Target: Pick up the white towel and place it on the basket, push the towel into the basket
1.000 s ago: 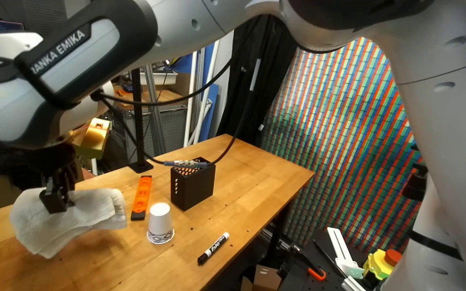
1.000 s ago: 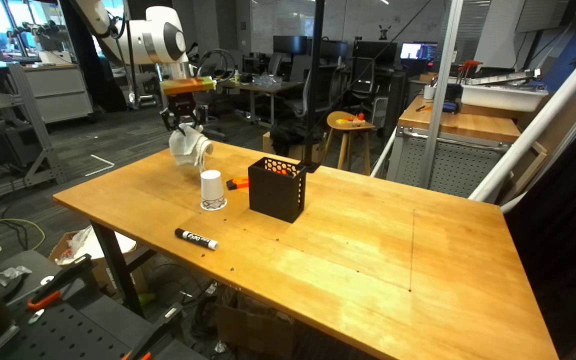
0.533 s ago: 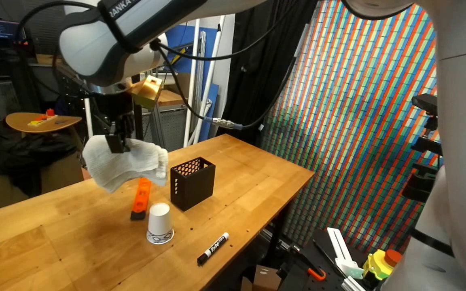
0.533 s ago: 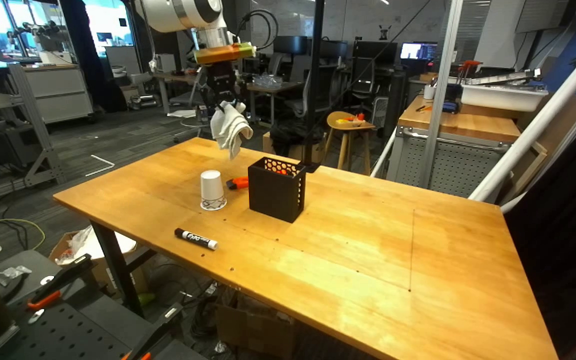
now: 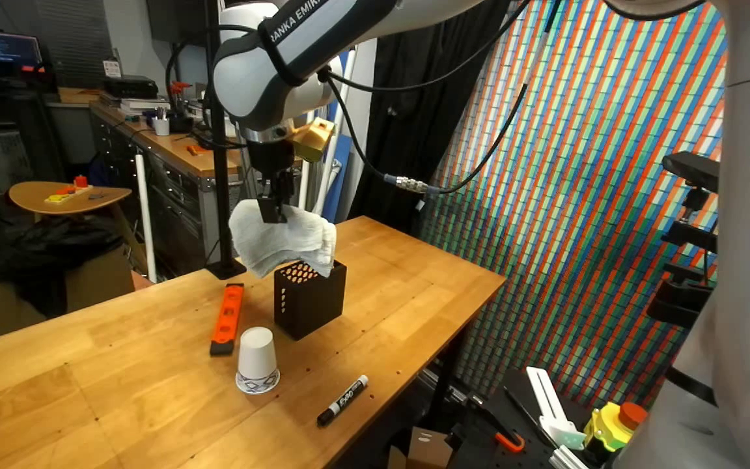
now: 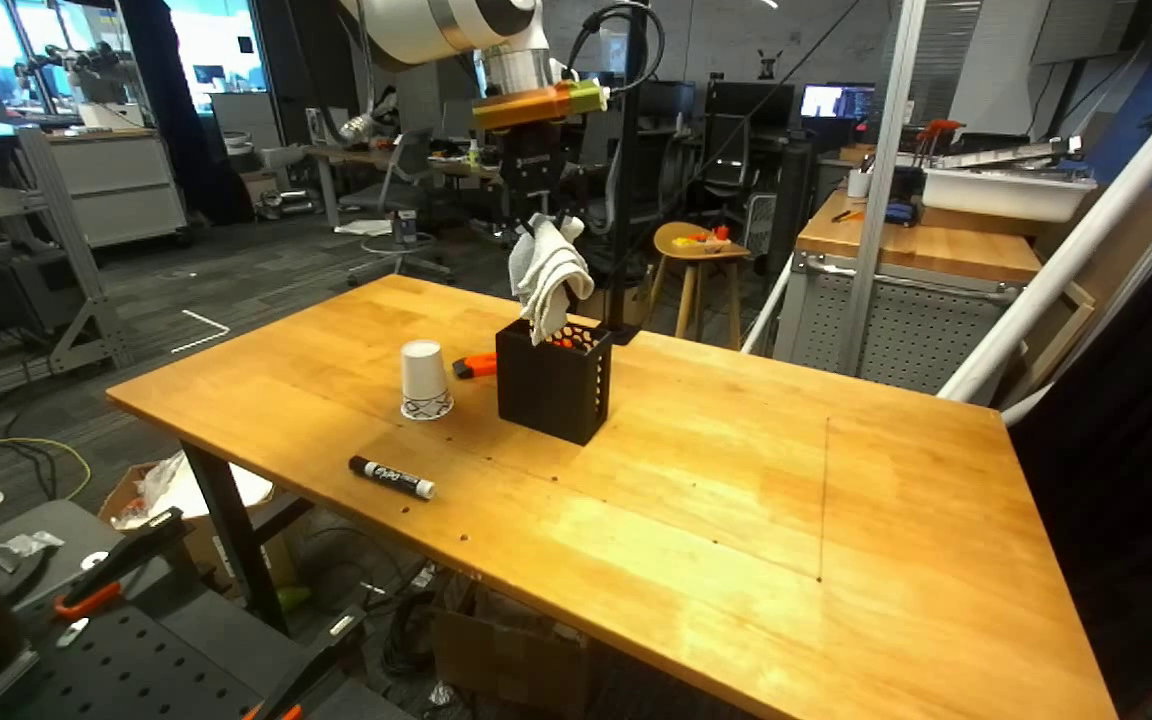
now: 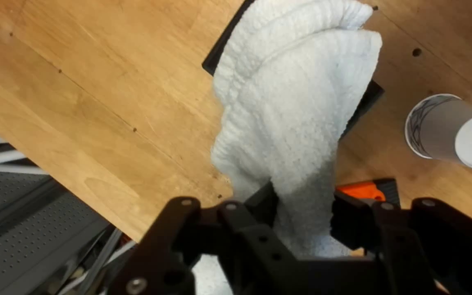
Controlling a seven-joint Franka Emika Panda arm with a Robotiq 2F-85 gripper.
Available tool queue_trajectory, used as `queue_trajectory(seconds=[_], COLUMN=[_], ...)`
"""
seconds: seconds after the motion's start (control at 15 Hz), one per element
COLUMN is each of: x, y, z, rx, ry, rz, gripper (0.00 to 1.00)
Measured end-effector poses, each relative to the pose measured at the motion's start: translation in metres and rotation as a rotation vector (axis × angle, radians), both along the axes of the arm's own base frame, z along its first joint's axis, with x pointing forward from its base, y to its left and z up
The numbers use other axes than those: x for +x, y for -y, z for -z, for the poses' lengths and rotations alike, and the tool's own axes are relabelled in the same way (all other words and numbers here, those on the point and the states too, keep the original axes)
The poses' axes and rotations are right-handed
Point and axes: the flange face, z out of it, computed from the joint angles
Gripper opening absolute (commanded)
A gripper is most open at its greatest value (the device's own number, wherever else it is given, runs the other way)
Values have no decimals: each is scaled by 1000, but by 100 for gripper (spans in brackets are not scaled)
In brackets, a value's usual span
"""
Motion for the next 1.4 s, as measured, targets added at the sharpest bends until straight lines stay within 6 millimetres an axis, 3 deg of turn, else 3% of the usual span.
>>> queue_trajectory(seconds=[0.27, 0.87, 1.2, 1.4], x=[-8, -29, -36, -40], y=[24, 41, 43, 30], z=[23, 92, 109, 118], rx=[-8, -18, 53, 108], ry=[-32, -97, -76, -77], rz=[84, 296, 391, 416], gripper=[12, 12, 12, 12])
